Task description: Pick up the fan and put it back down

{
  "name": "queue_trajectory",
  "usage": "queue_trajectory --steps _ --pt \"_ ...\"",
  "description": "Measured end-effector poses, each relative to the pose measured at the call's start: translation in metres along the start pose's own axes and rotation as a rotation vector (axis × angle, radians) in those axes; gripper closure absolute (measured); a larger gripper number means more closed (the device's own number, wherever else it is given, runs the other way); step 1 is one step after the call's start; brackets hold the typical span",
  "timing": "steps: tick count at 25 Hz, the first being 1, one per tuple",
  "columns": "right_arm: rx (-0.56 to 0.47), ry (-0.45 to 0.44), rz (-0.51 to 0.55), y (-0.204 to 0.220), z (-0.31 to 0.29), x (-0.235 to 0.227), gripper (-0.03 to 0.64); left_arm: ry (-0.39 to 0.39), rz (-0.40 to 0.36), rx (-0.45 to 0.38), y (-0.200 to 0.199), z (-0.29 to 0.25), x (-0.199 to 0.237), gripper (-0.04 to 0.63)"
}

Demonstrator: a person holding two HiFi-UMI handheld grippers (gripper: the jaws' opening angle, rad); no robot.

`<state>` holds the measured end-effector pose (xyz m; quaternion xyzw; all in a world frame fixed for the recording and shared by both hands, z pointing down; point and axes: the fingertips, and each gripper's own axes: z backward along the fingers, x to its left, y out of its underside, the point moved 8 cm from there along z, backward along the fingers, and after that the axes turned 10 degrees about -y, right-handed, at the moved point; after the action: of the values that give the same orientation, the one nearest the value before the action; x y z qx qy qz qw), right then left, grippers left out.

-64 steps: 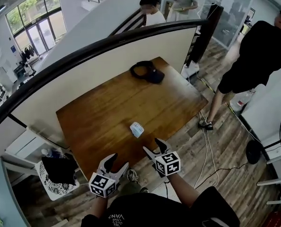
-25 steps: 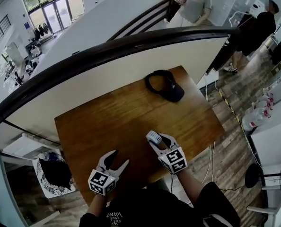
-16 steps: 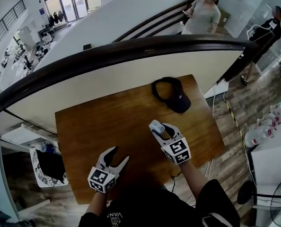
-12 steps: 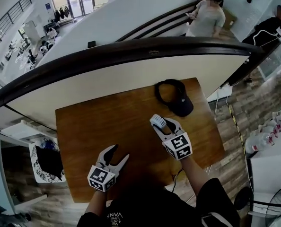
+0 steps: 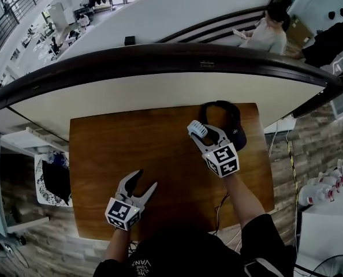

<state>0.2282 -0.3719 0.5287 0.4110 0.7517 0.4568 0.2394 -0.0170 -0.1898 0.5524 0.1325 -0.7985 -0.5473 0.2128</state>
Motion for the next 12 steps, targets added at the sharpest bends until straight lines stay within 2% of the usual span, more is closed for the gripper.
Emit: queue_trajectory --steps 7,12 --pt "-0.016 -0.048 0.011 -0.003 -0.029 -0.034 0.43 -0.077 0.031 -0.002 0.007 -0.002 -0.001 0.359" --pt "-0.043 -0.123 -0.003 -0.002 -0.05 -0.056 0.43 -0.11 0.04 0.004 0.012 -0.001 -0.005 0.359"
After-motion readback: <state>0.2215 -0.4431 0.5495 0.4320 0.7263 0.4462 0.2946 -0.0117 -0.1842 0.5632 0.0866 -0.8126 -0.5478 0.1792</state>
